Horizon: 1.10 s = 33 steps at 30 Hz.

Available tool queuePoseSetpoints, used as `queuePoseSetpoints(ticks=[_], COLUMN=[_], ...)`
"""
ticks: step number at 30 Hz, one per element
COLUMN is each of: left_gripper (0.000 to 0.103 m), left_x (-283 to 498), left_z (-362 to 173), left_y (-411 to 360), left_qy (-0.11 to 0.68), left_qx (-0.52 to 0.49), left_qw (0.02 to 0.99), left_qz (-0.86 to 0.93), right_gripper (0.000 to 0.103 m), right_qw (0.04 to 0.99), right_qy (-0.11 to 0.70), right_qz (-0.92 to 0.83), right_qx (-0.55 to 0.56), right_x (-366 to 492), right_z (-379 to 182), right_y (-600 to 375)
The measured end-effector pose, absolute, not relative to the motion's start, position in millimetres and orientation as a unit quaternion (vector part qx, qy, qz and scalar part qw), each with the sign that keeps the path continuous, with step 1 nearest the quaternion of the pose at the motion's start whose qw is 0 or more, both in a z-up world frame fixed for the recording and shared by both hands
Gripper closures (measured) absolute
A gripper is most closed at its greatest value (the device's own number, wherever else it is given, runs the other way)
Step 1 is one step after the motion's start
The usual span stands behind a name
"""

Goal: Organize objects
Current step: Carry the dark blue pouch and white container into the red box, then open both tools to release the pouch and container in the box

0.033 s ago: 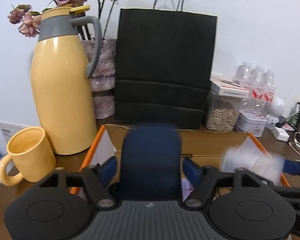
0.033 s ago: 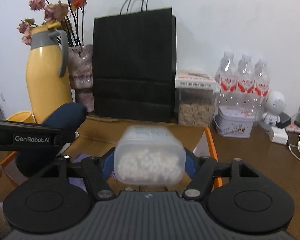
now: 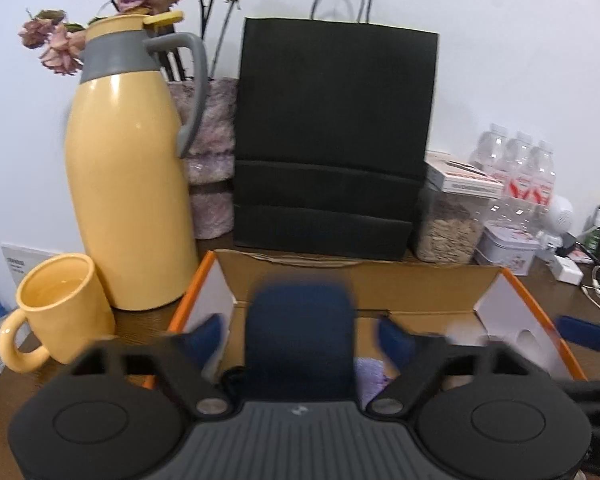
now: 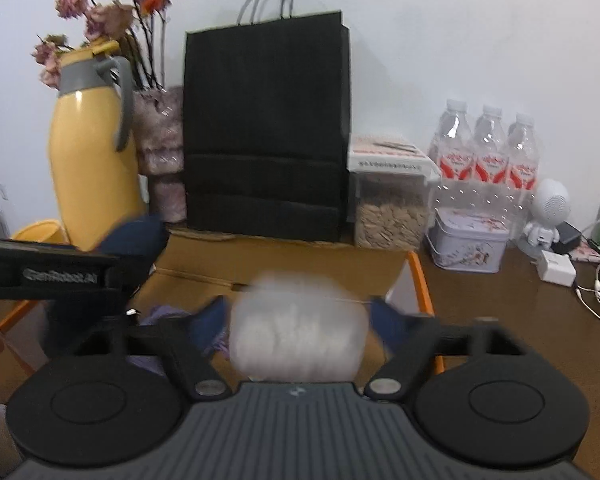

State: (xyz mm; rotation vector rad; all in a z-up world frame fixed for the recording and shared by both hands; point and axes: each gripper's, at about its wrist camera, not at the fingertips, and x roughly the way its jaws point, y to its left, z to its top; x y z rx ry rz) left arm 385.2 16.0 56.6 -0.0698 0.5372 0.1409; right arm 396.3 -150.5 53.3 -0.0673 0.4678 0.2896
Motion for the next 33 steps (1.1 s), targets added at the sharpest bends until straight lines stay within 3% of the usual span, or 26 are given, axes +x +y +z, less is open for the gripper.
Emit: queuePoseSetpoints(ticks=[1,3,33], left_gripper=[0.0,0.0,0.0], left_x=[384.3,382.6,317.1], left_z=[56.9,58.1,61.8], left_y=[16.0,16.1,-5.4], left_qy=[0.259,0.253,0.231], left_qx=[-0.032,-0.03,-0.014], left_qw=[0.963,0.964,0.971], left_qz=[0.072,0.074,0.055], right_gripper=[0.001,0.0,0.0], right_qw=[0.963,0.964,0.97], right_qy=[0.229,0.228,0.192], right_qz=[0.136,0.131,0.142], right_qx=[-0.039,-0.044,-0.053], right_x=[396.5,396.5,332.0], right_z=[52.3,51.8,58.7], right_y=[-150.0,-149.8,-170.0])
